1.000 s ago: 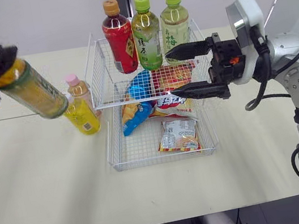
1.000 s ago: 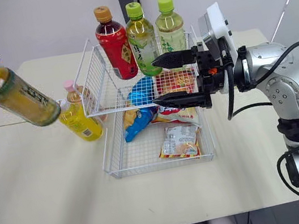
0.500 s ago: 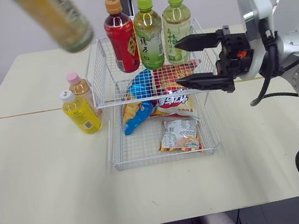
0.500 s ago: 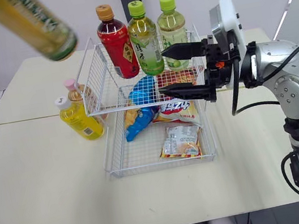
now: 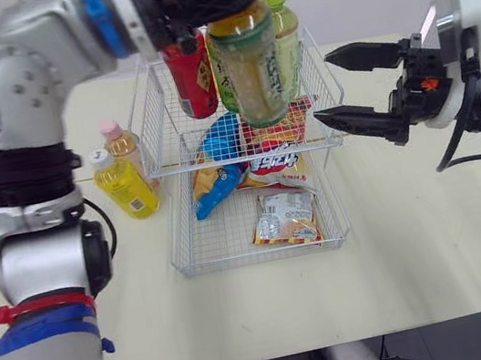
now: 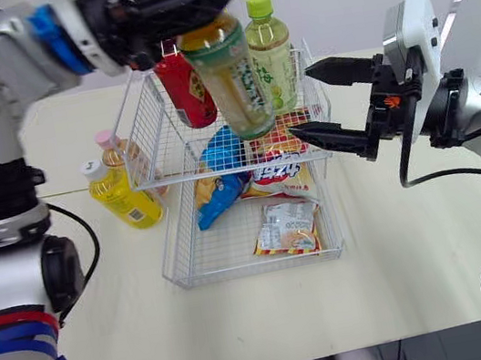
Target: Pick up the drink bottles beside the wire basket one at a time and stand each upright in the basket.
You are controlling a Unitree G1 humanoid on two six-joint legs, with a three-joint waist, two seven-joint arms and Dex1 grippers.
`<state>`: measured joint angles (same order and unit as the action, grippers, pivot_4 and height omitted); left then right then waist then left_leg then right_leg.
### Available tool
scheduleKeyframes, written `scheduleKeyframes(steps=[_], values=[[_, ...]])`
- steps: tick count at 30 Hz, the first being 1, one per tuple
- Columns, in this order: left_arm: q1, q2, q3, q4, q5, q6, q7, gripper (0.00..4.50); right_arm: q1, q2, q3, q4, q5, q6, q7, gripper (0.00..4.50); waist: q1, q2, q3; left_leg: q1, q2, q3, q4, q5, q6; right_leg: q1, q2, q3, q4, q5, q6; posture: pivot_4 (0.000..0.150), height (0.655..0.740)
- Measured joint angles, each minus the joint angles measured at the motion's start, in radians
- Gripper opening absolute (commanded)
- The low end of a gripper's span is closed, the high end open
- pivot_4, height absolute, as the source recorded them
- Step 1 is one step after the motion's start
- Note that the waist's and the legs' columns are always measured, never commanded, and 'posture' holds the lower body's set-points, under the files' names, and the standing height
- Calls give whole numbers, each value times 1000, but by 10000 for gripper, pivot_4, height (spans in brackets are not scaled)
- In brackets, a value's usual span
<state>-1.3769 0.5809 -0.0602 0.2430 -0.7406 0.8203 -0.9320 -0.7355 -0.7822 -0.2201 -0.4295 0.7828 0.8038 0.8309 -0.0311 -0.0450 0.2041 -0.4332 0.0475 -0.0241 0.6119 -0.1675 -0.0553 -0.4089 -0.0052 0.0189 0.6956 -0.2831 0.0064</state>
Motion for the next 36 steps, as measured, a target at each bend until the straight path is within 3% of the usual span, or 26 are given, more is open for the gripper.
scheduleKeyframes(steps=[11,20,21,24,28,36], values=[[-48,-199,-69,257,243,-220,-20,13578,60,-40,-74,-120,105,68,-136,45000,-2,1,0,0,0,0,0,0,0,0,0,1,-1,0,1,1500,7400],[-55,-220,-20,271,260,-241,-71,42744,88,-59,-75,-136,142,75,-173,45000,-1,1,0,0,0,0,0,0,0,0,0,1,0,-1,1,1500,7400],[-57,-219,-12,269,259,-240,-71,44762,87,-59,-74,-135,142,74,-174,45000,-1,1,0,0,0,0,0,0,0,0,0,1,0,-1,2,1500,7400],[-59,-214,21,237,246,-208,-65,44762,86,-59,-68,-131,143,65,-168,45000,-2,1,0,0,0,0,0,0,0,0,0,1,0,-1,2,1500,7400],[-57,-150,102,139,188,-114,-41,44762,52,-59,-24,-109,143,57,-129,45000,-11,2,0,0,0,0,0,0,0,0,1,1,0,-1,2,1500,7400],[113,203,224,-25,170,-5,-45,44762,-75,-7,126,5,128,-5,38,45000,-29,5,-1,2,1,-1,0,0,0,0,1,0,2,-3,5,1500,7400]])
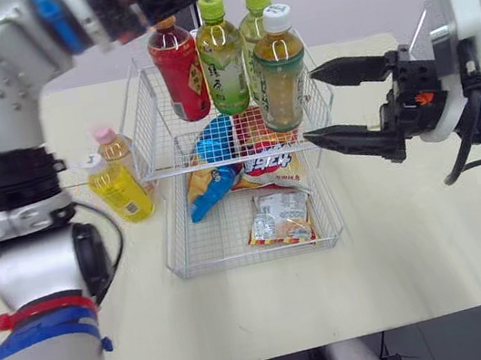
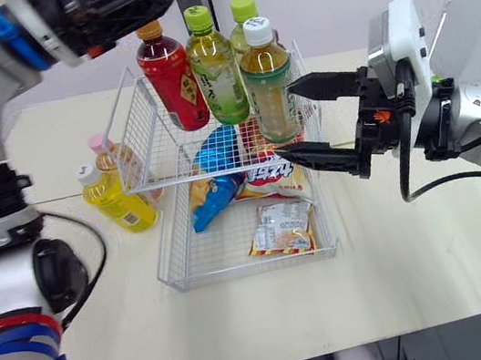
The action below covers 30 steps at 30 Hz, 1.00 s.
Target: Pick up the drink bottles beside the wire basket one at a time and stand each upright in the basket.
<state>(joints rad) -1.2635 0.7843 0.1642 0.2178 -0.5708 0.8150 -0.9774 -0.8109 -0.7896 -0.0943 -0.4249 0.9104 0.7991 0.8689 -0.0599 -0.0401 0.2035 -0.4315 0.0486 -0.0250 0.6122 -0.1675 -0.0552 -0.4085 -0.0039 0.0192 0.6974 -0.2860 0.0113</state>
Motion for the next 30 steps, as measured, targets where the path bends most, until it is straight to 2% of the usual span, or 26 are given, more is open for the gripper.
scheduleKeyframes(steps=[2,5,7,9,11,14,19,22,25,30], values=[[53,78,44,-37,0,12,5,44762,-28,18,30,39,-17,-21,47,45000,4,0,0,0,0,0,0,0,0,0,0,-1,0,0,0,1500,7400],[215,213,164,-82,13,7,27,44762,-56,54,84,91,-38,-55,125,45000,4,0,0,0,0,0,0,0,0,0,-1,0,-1,0,0,1500,7400],[374,253,290,-126,25,21,62,44762,-66,75,100,128,-47,-74,165,45000,4,0,0,0,0,0,0,0,0,0,-1,-1,-1,0,0,1500,7400],[599,247,472,-236,24,68,96,44762,-76,92,110,167,-65,-104,213,45000,5,0,0,-1,1,0,0,0,0,0,-2,-1,-1,0,-1,1500,7400],[813,174,652,-368,21,112,121,44762,-74,103,124,207,-102,-155,261,45000,8,0,0,-1,0,1,0,0,0,1,-4,-2,-2,2,-4,1500,7400],[1161,-27,871,-562,19,116,139,44762,-68,136,140,266,-147,-224,323,45000,10,-1,-1,0,0,1,0,0,0,1,-6,-1,-2,2,-5,1500,7400],[1507,-319,1041,-814,-47,79,182,44762,-73,175,158,313,-188,-278,381,45000,27,-5,-3,1,0,-1,1,0,0,3,-10,-2,-2,2,-5,1500,7400],[1606,-387,1061,-912,-111,58,217,44762,-75,204,165,315,-206,-287,389,45000,40,-5,-4,1,0,1,2,0,0,5,-10,-3,-2,2,-5,1500,7400],[1607,-390,1038,-942,-163,40,280,44762,-79,218,174,315,-222,-286,388,45000,42,-5,-4,2,0,2,2,1,1,5,-8,-3,-1,2,-5,1500,7400],[1466,-237,886,-882,-163,25,394,44762,-79,220,174,298,-230,-282,360,45000,42,-5,-5,2,0,3,2,1,1,5,-5,-2,-1,2,-6,1500,7400]])
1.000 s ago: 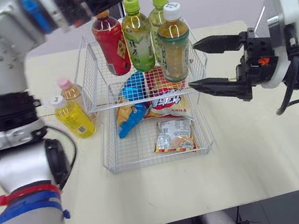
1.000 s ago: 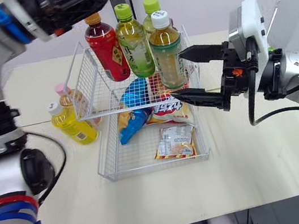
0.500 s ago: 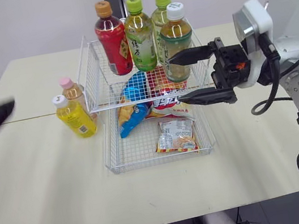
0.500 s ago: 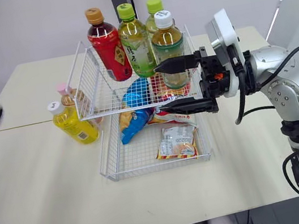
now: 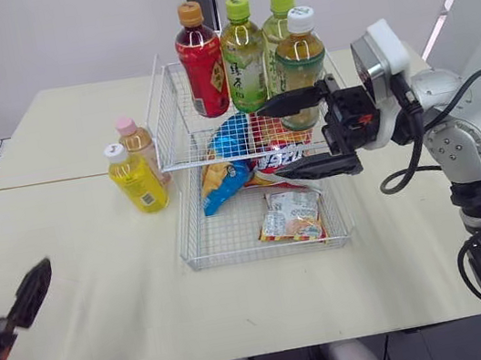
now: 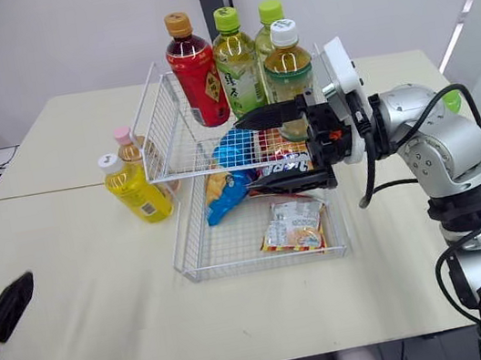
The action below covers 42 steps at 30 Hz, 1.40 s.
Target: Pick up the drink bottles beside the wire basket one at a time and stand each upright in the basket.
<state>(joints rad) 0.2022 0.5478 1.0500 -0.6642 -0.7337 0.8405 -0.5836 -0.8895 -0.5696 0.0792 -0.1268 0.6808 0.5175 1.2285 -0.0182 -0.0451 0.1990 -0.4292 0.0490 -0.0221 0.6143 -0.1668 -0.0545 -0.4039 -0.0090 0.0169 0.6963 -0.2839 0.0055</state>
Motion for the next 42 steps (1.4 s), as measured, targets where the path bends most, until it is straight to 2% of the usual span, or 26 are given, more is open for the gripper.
scheduleKeyframes(steps=[6,13,17,23,26,27,29,36,42], values=[[-299,119,-289,220,94,-77,88,44762,37,-29,-26,-97,5,43,-77,45000,-2,0,0,-1,0,0,0,0,0,0,0,0,0,0,0,1500,7400],[-545,123,-556,506,218,-216,88,44762,118,-86,-82,-228,32,118,-169,45000,-8,0,0,-2,0,0,0,0,0,-1,0,-1,0,0,0,1500,7400],[-639,117,-650,620,260,-280,67,44762,137,-108,-110,-289,55,150,-216,45000,-13,0,0,-2,0,1,-1,0,0,-1,0,0,0,0,1,1500,7400],[-682,111,-719,740,304,-321,52,44762,167,-136,-144,-343,90,184,-263,45000,-14,0,0,-2,0,0,-1,0,0,-1,0,-1,0,0,1,1500,7400],[-691,112,-730,759,309,-329,46,44762,97,-128,-123,-266,75,186,-265,45000,-16,0,0,-2,0,1,-1,0,0,-2,0,0,0,1,2,1500,7400],[-691,112,-731,760,308,-331,42,40956,62,-126,-114,-240,67,187,-267,45000,-16,0,0,-2,0,1,0,0,0,-2,0,0,0,1,2,1500,7400],[-694,112,-731,767,307,-342,33,36044,12,-124,-110,-220,58,188,-270,45000,-13,0,0,-2,0,0,-1,0,0,-1,0,-1,0,1,1,1500,7400],[-710,113,-726,773,296,-370,24,14461,5,-107,-87,-204,46,192,-270,45000,-11,0,0,-2,-1,1,-1,0,0,-1,-1,-1,0,1,2,1500,7400],[-698,113,-708,766,289,-368,24,13711,5,-106,-87,-203,47,193,-269,45000,-14,0,0,-2,0,0,-1,0,0,-1,0,-1,0,1,2,1500,7400]])
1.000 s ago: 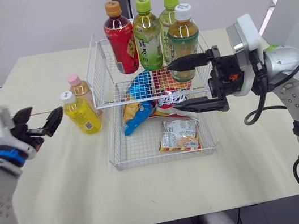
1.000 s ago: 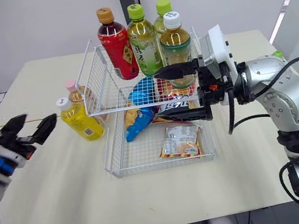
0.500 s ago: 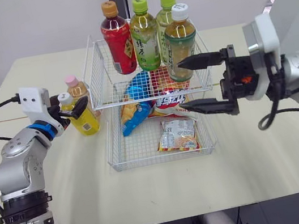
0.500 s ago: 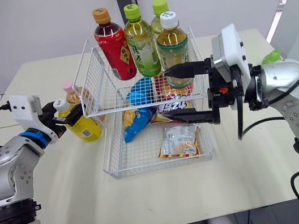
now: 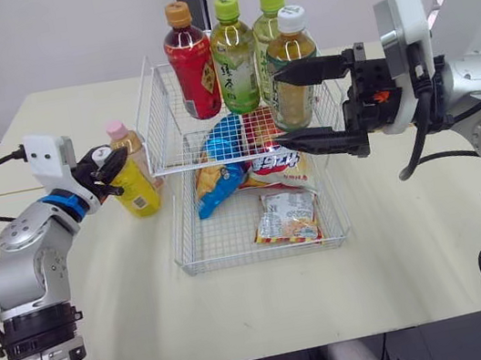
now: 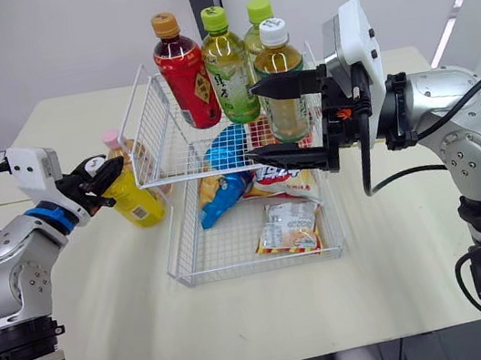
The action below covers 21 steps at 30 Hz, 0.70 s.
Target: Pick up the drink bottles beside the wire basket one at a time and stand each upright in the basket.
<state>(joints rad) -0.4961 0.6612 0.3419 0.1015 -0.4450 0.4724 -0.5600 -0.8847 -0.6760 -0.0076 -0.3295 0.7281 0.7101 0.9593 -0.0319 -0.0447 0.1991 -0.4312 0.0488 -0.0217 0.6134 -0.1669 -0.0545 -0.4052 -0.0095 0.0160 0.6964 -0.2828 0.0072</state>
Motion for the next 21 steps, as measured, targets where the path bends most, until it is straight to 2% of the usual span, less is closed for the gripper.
scheduleKeyframes(steps=[4,7,11,16,21], values=[[26,13,19,-34,-25,26,-11,13711,0,0,0,4,1,0,3,45000,0,0,0,0,0,0,0,0,0,0,0,0,0,0,0,1500,7400],[60,61,31,-87,-69,96,-39,13711,0,-1,-1,7,1,-1,6,45000,-1,0,0,-1,0,0,-1,0,0,-1,0,0,-1,0,0,1500,7400],[36,203,110,-138,-194,270,-88,13711,1,-12,-13,13,3,-1,10,45000,0,-3,2,-2,1,-1,-1,0,0,-2,1,-2,-1,0,0,1500,7400],[-152,421,179,-149,-345,422,-189,13711,1,-32,-49,48,2,-7,24,45000,5,-3,2,-2,0,-1,-1,0,0,0,0,-2,-4,-1,1,1500,7400],[-484,504,81,-43,-423,498,-290,13711,-2,-33,-48,82,-5,-29,43,45000,6,-3,3,-3,0,-1,-1,0,0,0,1,-2,-7,-2,6,1500,7400]])
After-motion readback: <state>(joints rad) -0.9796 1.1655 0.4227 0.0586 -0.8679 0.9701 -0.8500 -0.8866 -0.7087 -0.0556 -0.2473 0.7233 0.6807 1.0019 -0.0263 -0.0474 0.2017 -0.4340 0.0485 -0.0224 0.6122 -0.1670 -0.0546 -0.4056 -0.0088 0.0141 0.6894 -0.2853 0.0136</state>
